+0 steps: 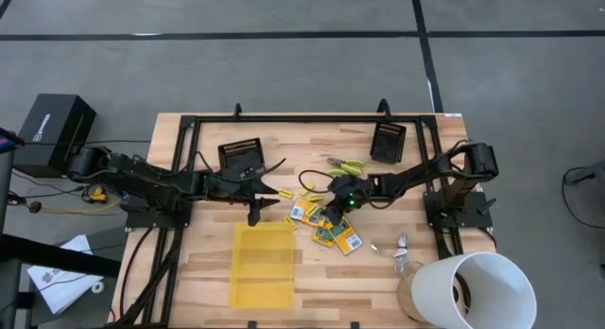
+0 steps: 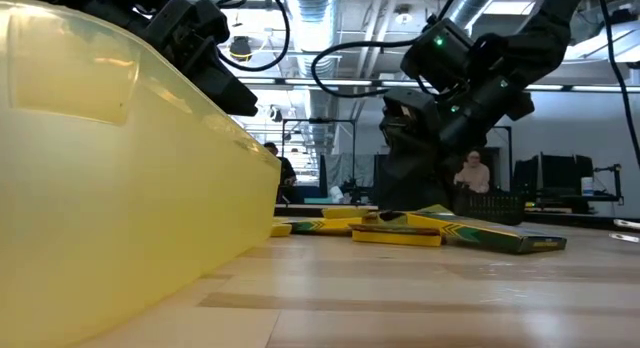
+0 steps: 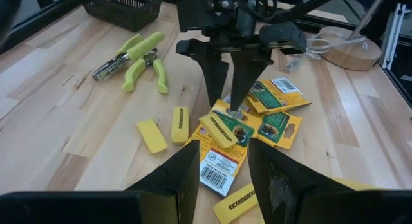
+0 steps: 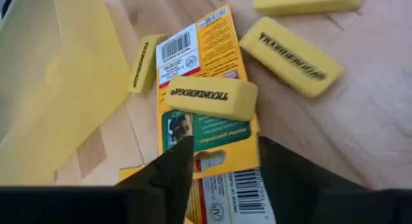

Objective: Pick & Place School Supplies
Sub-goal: Put the yellow crayon box into the yellow bin

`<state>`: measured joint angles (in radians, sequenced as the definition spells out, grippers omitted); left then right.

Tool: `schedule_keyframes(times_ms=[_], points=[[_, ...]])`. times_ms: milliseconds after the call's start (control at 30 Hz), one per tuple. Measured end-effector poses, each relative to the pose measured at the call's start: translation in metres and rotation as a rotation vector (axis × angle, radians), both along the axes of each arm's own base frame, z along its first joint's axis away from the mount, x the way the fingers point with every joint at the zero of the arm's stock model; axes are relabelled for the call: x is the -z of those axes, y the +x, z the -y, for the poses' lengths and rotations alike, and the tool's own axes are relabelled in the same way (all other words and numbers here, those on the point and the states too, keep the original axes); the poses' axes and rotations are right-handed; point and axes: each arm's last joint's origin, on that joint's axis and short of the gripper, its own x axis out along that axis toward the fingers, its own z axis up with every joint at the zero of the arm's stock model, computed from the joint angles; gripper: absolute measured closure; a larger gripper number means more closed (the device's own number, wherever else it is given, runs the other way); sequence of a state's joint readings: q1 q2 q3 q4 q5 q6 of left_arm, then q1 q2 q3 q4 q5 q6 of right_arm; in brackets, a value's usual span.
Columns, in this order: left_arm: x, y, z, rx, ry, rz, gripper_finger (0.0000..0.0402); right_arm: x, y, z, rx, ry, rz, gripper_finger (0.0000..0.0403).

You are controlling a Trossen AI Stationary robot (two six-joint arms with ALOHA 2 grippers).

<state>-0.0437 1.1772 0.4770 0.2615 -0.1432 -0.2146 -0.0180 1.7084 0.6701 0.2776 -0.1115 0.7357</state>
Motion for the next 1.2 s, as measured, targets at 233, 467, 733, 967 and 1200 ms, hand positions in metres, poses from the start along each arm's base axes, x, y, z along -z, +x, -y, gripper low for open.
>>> schedule_keyframes(times_ms=[233,467,733,967,1200], points=[[0.0,0.0,0.0,-0.002,-0.002,0.001,0.0275,-0.001,0.0,-0.001,-0.042,0.026,0.011,0.0291],[0.0,0.0,0.0,-0.002,-0.001,0.0,0.0275,-0.003,0.002,0.0,-0.06,-0.002,0.041,0.0269],[0.005,-0.003,-0.003,0.001,0.025,-0.065,0.0275,-0.001,0.0,0.01,-0.103,-0.077,0.03,0.0215],[0.01,-0.006,-0.011,-0.036,0.027,-0.128,0.0275,0.006,-0.009,0.02,-0.243,-0.075,-0.059,0.02],[0.01,-0.006,-0.011,-0.025,0.008,-0.126,0.0275,0.007,-0.014,0.03,-0.33,0.054,-0.053,0.0206]])
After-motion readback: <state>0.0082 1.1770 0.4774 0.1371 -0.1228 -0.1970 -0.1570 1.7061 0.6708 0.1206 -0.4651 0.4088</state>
